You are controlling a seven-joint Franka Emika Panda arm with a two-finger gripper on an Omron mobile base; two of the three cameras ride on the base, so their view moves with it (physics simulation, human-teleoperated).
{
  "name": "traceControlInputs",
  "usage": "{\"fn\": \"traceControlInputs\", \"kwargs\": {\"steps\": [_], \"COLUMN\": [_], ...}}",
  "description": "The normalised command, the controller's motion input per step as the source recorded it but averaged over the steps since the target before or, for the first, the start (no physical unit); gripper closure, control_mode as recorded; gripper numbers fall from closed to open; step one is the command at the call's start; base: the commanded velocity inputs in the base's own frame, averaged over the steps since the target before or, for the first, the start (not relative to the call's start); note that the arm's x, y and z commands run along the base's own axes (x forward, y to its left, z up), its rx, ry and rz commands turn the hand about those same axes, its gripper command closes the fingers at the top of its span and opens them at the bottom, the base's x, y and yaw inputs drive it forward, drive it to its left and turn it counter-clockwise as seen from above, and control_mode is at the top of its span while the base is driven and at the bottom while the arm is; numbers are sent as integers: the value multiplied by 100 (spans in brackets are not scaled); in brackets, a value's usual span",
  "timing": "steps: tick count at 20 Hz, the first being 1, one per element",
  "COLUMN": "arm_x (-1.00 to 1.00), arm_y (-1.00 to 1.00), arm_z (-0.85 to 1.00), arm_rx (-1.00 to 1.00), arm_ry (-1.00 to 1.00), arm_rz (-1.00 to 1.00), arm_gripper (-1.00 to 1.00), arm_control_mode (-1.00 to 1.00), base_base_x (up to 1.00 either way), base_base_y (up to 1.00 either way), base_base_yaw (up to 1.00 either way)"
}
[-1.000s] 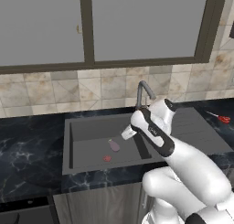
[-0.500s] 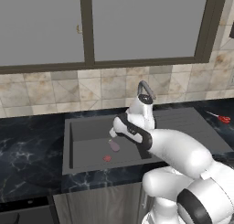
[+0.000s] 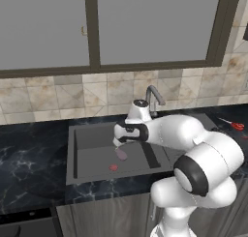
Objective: Turn on the sink faucet. Then move the eggplant from the counter to the sink. Turn off the sink. Move the vegetable from the sink to the pot next to the stove. Finally move the pot to the front right burner.
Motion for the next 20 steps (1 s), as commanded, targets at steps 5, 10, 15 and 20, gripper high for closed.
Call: {"fn": "traceControlInputs", "kwargs": {"steps": [5,10,15,20], "arm_x": [58,53,44,28], "arm_y": [0,0,0,0], "arm_z": [-24,-28,-42,-43], "arm_rx": [-5,-4,-3,-3], "arm_ry": [13,10,8,9], "arm_rz": [-6,-7,-9,-10], "arm_gripper": [-100,-100,-100,-100], "arm_control_mode": [-100,-100,-100,-100], "base_base_x": [0,0,0,0], "base_base_y": [0,0,0,0], "base_base_yaw": [0,0,0,0]}}
